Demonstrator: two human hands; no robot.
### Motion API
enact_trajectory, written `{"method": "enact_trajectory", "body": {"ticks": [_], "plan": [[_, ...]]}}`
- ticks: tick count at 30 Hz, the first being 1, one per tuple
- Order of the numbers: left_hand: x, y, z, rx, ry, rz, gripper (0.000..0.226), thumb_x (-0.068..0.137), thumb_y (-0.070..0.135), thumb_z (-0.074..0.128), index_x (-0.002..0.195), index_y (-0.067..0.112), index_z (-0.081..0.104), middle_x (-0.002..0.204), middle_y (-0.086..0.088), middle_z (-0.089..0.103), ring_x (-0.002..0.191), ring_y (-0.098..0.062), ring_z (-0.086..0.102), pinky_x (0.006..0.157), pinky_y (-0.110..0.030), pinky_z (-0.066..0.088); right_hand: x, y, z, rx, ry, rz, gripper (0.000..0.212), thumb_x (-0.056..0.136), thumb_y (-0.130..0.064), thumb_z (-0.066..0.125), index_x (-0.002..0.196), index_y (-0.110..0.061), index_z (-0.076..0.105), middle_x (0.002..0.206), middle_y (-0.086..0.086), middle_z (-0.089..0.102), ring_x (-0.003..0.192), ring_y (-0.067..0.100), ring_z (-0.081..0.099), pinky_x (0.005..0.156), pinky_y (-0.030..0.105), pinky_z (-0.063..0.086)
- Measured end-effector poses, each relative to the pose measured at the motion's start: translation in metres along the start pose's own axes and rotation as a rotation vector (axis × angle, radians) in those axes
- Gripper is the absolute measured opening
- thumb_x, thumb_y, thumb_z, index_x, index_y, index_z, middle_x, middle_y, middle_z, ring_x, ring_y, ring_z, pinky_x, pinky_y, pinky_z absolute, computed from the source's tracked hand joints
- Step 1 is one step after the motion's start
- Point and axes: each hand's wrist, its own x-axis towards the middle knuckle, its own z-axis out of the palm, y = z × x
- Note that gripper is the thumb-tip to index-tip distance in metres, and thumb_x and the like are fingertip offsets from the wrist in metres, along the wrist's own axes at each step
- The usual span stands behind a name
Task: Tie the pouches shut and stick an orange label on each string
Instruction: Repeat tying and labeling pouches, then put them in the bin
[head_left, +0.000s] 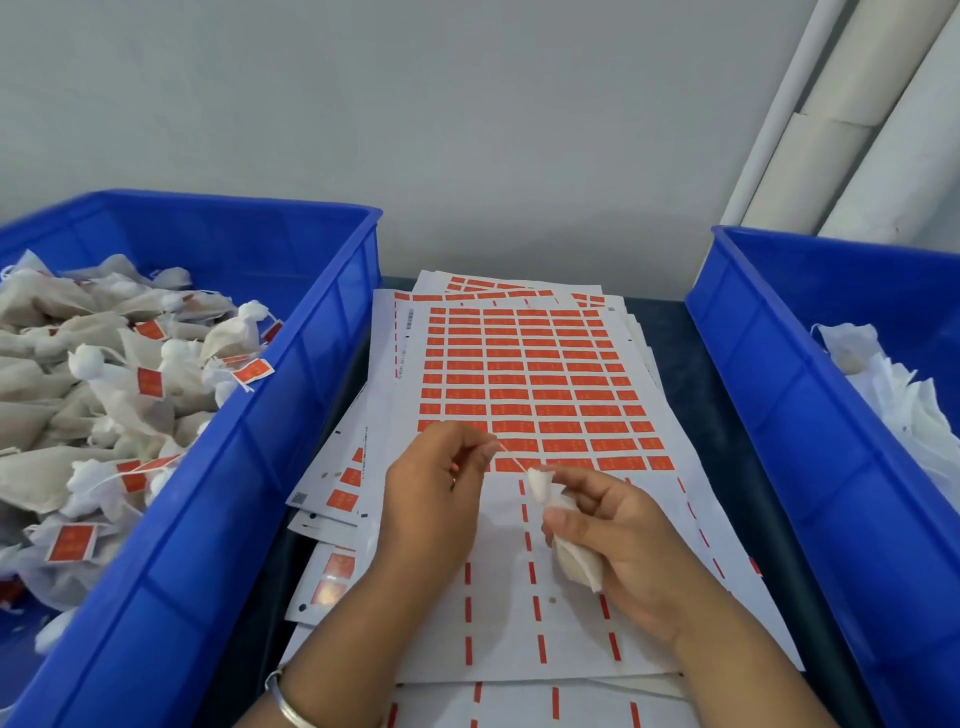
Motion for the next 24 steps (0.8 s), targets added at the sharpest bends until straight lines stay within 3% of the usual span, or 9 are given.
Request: {"method": "enact_trajectory", "body": {"ticks": [3,6,10,12,15,18,21,24], "plan": [[0.002,-0.001,0.001,-0.063,0.055,-0.008,0.022,0.082,0.029,0.063,0.072,0.044,0.051,0.072,0.033,0.054,0.081,0.023,0.050,0.058,0.006,0.036,-0.001,-0.002,0.001,-0.033,-0.084,0.027,0.040,0.056,-0.033,0.075,0.094,-0.045,0.073,0.107,-0.014,0.071,0.092,0.009,0.068,0.076,0.021,0.053],[0.003,-0.001,-0.001,-0.055,-0.008,-0.011,0.017,0.078,0.035,0.063,0.072,0.047,0.052,0.073,0.033,0.055,0.083,0.021,0.050,0.057,0.004,0.038,-0.004,-0.003,-0.005,-0.099,-0.126,0.063,0.037,0.066,-0.036,0.074,0.102,-0.037,0.070,0.099,-0.014,0.072,0.088,0.005,0.068,0.069,0.014,0.052],[0.000,0.002,-0.004,-0.084,-0.093,0.072,0.005,0.067,0.046,0.055,0.070,0.051,0.055,0.073,0.032,0.057,0.085,0.014,0.053,0.064,0.001,0.042,-0.008,-0.005,-0.006,0.109,-0.211,0.061,0.036,0.086,-0.046,0.055,0.107,-0.022,0.072,0.105,0.006,0.071,0.095,0.020,0.068,0.085,0.030,0.053],[-0.005,0.006,-0.003,-0.072,-0.140,0.157,0.007,0.069,0.046,0.056,0.074,0.051,0.057,0.073,0.034,0.056,0.087,0.009,0.055,0.067,-0.003,0.045,-0.008,-0.005,-0.002,0.152,-0.173,0.021,0.036,0.091,-0.042,0.049,0.097,-0.019,0.076,0.106,0.007,0.071,0.098,0.022,0.067,0.091,0.037,0.052],[-0.005,0.013,-0.004,-0.041,-0.154,0.208,0.011,0.069,0.048,0.055,0.079,0.049,0.057,0.075,0.038,0.053,0.091,0.012,0.052,0.070,0.000,0.042,-0.006,-0.007,0.001,0.175,-0.136,-0.021,0.022,0.078,-0.031,0.059,0.081,-0.017,0.077,0.083,0.007,0.071,0.084,0.020,0.067,0.081,0.027,0.054],[0.008,0.020,-0.015,-0.063,-0.049,0.063,0.004,0.073,0.047,0.058,0.074,0.051,0.056,0.075,0.035,0.056,0.087,0.016,0.052,0.058,0.000,0.042,-0.006,-0.010,-0.004,0.319,-0.034,0.027,0.016,0.071,-0.022,0.065,0.077,-0.013,0.078,0.070,0.008,0.067,0.069,0.018,0.066,0.072,0.026,0.056],[0.029,0.021,-0.028,-0.083,0.062,-0.086,0.011,0.082,0.033,0.065,0.085,0.043,0.063,0.077,0.029,0.059,0.075,0.008,0.059,0.051,-0.005,0.041,-0.008,-0.016,-0.009,0.353,0.058,0.017,0.014,0.070,-0.020,0.066,0.076,-0.015,0.078,0.066,0.007,0.064,0.063,0.018,0.065,0.071,0.030,0.056],[0.039,0.031,-0.019,0.038,-0.073,-0.088,0.018,0.086,0.028,0.064,0.100,0.039,0.063,0.083,0.027,0.057,0.075,0.002,0.060,0.055,-0.006,0.043,-0.009,-0.026,-0.023,0.464,0.118,-0.055,0.009,0.072,-0.016,0.065,0.076,-0.013,0.073,0.062,0.007,0.059,0.057,0.016,0.060,0.067,0.032,0.057]]}}
